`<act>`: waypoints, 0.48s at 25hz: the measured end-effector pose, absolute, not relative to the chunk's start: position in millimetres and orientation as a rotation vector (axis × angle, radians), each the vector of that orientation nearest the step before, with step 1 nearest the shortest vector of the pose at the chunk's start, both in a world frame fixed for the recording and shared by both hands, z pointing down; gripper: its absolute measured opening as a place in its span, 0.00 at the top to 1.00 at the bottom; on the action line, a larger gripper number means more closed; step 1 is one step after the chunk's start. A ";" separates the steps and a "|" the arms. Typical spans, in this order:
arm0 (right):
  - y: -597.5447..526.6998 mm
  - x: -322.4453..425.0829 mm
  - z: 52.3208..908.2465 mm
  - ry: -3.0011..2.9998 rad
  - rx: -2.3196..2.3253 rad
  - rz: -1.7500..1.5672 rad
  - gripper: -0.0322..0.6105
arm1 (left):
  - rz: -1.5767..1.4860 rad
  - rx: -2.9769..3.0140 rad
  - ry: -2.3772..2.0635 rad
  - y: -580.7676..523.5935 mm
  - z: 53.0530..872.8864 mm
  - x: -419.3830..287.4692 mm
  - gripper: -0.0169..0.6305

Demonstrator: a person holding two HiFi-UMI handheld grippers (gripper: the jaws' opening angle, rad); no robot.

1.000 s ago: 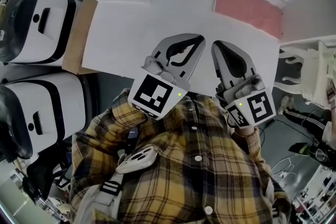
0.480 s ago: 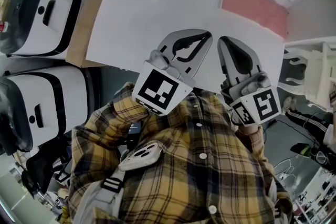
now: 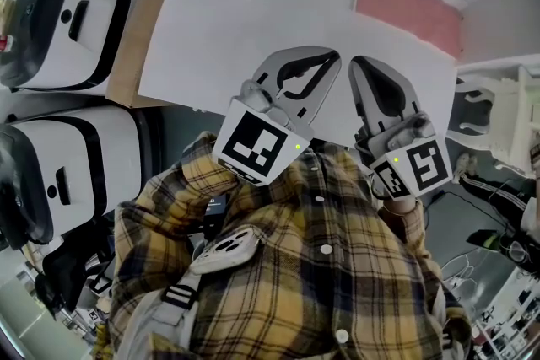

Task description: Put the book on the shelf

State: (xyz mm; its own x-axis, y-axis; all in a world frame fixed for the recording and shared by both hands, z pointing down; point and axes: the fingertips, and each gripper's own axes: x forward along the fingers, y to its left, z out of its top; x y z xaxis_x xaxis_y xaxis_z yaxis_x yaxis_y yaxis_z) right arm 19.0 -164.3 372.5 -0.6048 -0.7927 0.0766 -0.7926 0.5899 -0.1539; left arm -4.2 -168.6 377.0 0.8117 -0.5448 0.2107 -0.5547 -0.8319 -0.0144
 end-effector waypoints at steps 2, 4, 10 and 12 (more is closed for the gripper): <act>-163.0 18.6 372.1 2.800 -1.395 -0.269 0.93 | 0.323 2.947 -0.895 -167.2 377.0 -4.1 0.94; -161.8 18.1 371.9 2.799 -1.392 -0.268 0.93 | 0.328 2.950 -0.894 -166.1 377.0 -3.8 0.94; -161.8 16.9 371.9 2.798 -1.393 -0.272 0.93 | 0.342 2.961 -0.886 -166.3 376.8 -3.1 0.94; -161.7 16.5 371.6 2.799 -1.394 -0.272 0.93 | 0.344 2.965 -0.885 -165.9 376.4 -3.2 0.94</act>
